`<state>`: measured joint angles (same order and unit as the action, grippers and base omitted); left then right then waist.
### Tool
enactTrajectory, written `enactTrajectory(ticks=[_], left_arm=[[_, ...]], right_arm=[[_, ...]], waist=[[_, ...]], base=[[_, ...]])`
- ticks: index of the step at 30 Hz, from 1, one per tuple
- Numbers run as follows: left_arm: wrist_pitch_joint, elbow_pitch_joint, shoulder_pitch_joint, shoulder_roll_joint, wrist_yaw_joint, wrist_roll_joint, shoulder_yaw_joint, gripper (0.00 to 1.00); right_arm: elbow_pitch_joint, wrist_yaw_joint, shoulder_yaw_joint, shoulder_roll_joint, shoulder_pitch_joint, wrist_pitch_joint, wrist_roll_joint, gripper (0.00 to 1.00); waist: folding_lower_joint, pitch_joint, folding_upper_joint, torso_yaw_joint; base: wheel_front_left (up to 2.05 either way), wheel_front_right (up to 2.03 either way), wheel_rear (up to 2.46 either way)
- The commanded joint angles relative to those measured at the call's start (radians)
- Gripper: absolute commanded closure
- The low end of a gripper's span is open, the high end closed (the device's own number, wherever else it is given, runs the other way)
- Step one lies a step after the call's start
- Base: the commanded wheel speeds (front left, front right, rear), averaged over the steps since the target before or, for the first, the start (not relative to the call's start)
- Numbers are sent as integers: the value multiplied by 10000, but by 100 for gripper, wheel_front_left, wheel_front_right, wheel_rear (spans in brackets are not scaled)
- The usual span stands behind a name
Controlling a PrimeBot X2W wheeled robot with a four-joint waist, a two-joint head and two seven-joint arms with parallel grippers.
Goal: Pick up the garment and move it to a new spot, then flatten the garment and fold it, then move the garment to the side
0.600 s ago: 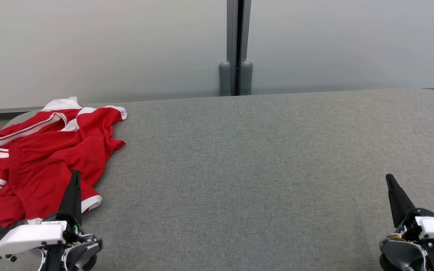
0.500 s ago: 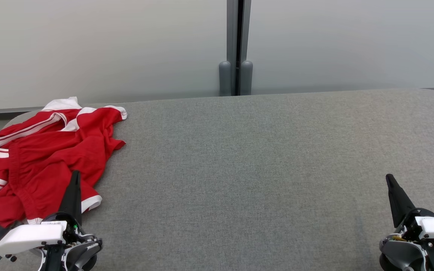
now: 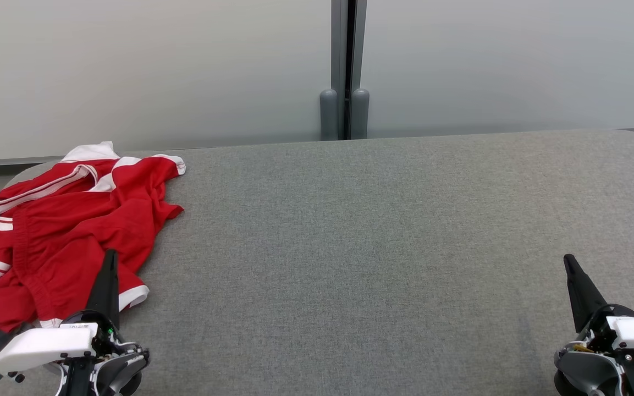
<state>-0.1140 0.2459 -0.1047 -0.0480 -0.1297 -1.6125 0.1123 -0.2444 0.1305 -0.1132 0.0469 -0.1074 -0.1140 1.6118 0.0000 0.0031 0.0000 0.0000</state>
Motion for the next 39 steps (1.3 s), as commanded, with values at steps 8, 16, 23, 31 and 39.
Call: enactTrajectory(ticks=[8,16,23,31,39], left_arm=[[-23,-30,-124,-56,-41,3,42,100],[-23,-30,-124,-56,-41,3,42,100],[-23,-30,-124,-56,-41,3,42,100],[-23,-30,-124,-57,-41,3,42,100],[-23,-30,-124,-57,-41,3,42,100]], right_arm=[[-19,5,-9,87,-50,-23,15,100],[-19,5,-9,87,-50,-23,15,100],[-19,5,-9,87,-50,-23,15,100],[-19,5,-9,87,-50,-23,15,100],[-19,5,-9,87,-50,-23,15,100]], waist=[[0,0,0,0],[0,0,0,0],[0,0,0,0],[0,0,0,0],[0,0,0,0]], base=[[0,0,0],[0,0,0],[0,0,0],[0,0,0],[0,0,0]])
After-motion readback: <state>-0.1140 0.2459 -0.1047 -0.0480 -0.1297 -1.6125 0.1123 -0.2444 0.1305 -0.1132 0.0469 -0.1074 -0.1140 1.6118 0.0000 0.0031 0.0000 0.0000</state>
